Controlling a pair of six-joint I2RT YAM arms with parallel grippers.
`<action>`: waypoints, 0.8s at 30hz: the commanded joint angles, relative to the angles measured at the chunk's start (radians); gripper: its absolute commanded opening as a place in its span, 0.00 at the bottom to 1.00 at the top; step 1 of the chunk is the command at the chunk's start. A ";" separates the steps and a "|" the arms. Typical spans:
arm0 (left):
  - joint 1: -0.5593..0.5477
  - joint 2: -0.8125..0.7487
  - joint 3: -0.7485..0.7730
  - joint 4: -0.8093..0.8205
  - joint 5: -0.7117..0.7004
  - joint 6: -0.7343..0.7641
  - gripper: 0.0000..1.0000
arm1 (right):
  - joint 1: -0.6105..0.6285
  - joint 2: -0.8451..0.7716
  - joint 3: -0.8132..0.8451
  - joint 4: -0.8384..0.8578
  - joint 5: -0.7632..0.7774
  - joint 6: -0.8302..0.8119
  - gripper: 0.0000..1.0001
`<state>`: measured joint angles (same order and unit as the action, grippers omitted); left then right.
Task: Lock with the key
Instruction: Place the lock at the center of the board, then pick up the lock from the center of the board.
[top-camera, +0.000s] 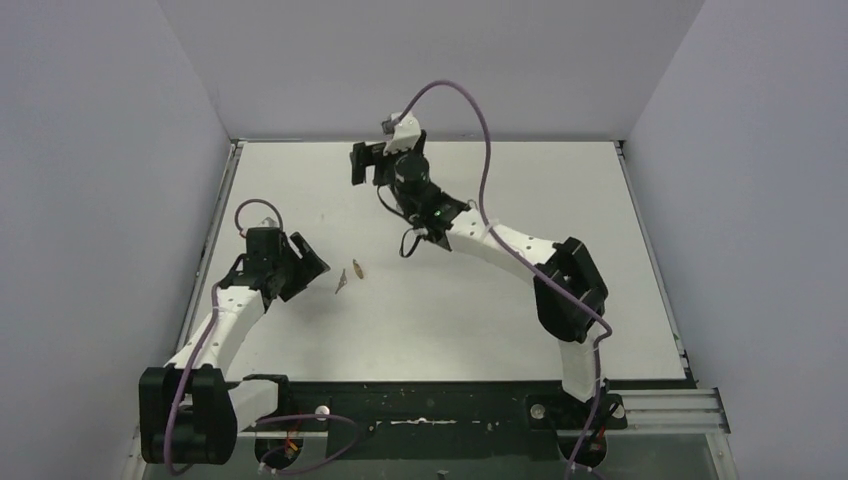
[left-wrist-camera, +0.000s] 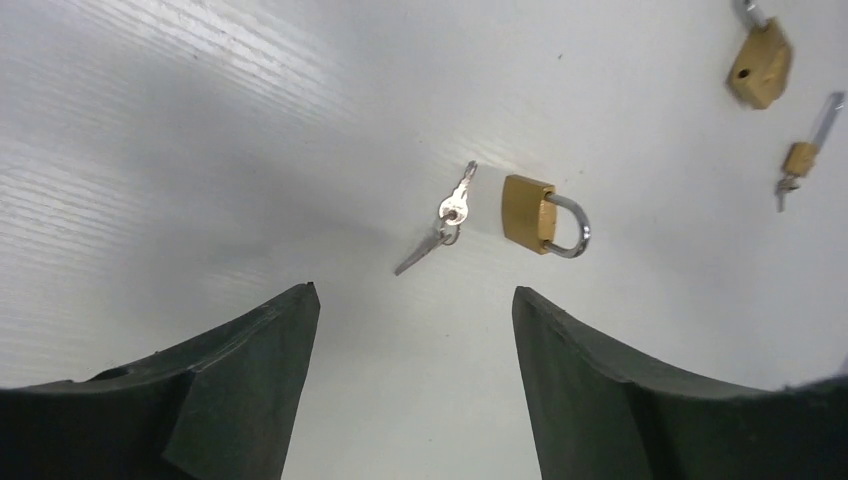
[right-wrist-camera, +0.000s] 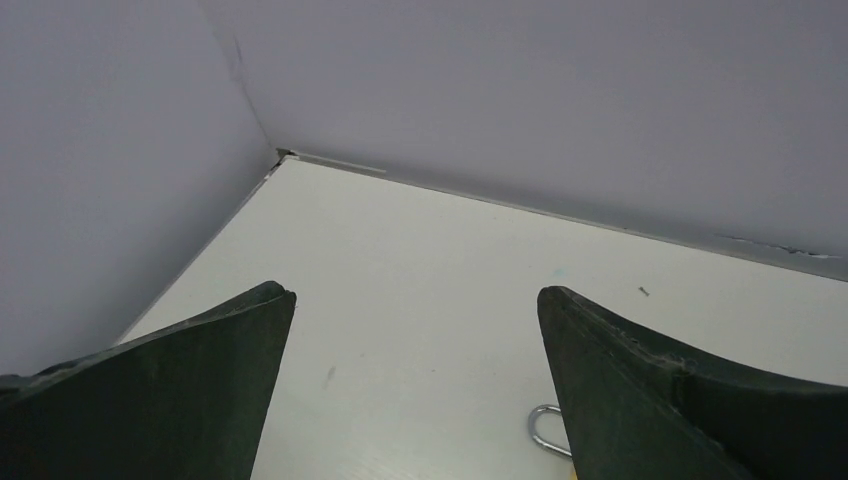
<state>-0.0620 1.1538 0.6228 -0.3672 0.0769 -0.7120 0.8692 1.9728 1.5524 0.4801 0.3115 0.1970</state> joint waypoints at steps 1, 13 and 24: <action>0.072 -0.079 0.084 -0.033 0.134 0.021 0.73 | -0.153 0.016 0.217 -0.729 -0.173 0.083 1.00; 0.125 -0.122 0.141 -0.087 0.286 0.064 0.75 | -0.319 0.276 0.478 -1.193 -0.435 -0.118 0.99; 0.149 -0.186 0.101 -0.133 0.319 0.091 0.75 | -0.305 0.327 0.419 -1.016 -0.453 -0.098 0.96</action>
<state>0.0731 0.9970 0.7250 -0.4923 0.3569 -0.6479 0.5671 2.3207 1.9812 -0.6449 -0.1406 0.1143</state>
